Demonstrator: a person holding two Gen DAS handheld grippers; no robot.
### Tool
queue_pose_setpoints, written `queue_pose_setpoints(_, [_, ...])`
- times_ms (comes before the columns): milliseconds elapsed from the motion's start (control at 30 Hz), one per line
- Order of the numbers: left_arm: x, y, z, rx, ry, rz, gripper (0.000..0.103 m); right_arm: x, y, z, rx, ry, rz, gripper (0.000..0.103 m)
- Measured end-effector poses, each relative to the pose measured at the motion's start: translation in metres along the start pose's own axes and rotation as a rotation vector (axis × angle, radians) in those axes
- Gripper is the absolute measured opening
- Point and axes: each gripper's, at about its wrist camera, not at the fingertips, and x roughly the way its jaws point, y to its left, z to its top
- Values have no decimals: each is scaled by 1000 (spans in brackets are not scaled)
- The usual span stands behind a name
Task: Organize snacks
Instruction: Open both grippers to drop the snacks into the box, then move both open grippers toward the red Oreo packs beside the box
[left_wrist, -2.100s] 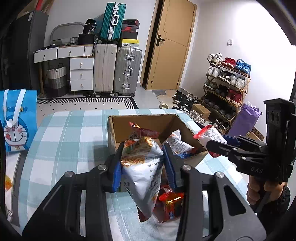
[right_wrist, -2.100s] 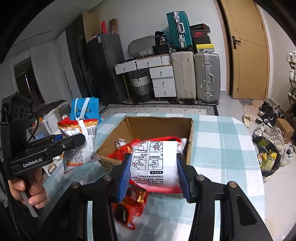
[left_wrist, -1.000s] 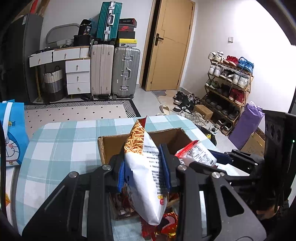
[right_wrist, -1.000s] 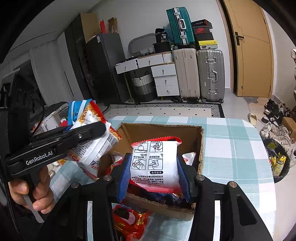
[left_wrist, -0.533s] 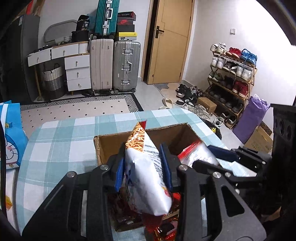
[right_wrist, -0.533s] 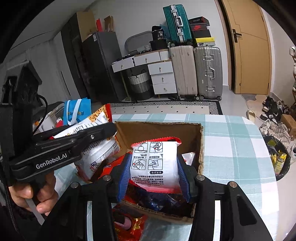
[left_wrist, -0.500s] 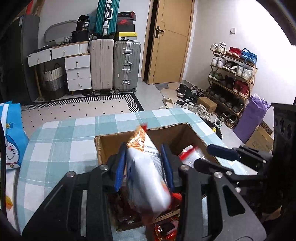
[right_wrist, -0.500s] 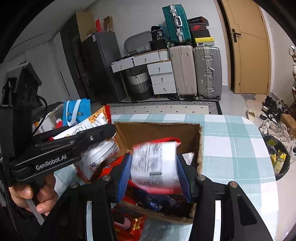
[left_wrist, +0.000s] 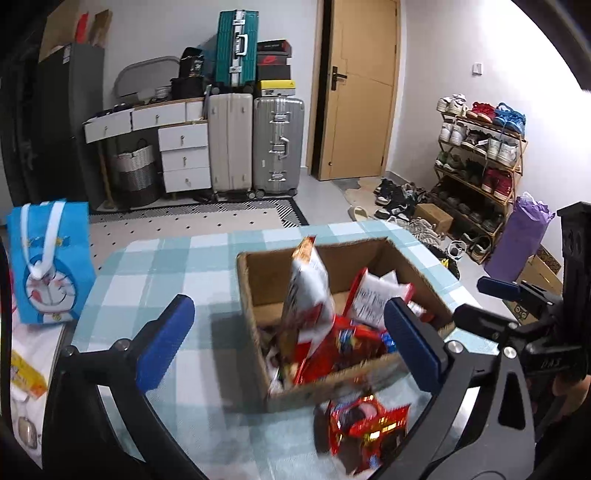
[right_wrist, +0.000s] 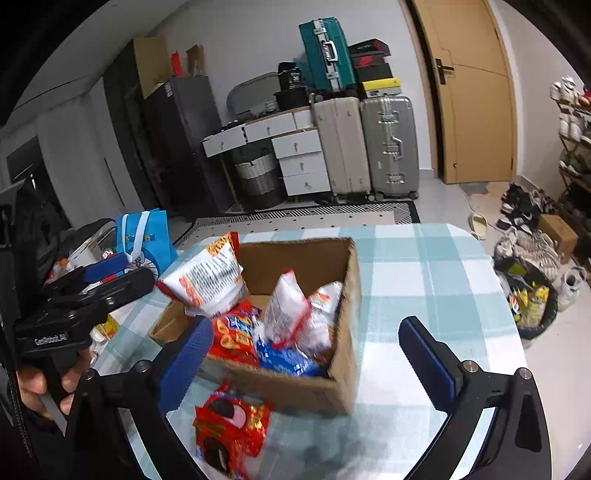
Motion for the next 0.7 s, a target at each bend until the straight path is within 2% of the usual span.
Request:
queue_pose_setpoints(333, [-40, 18, -51, -51, 27, 46, 102, -18, 6, -29, 17, 47, 0, 102])
queue_pose_setpoints(700, [-48, 26, -89, -96, 66, 82, 102, -20, 19, -55, 22, 97, -3, 102])
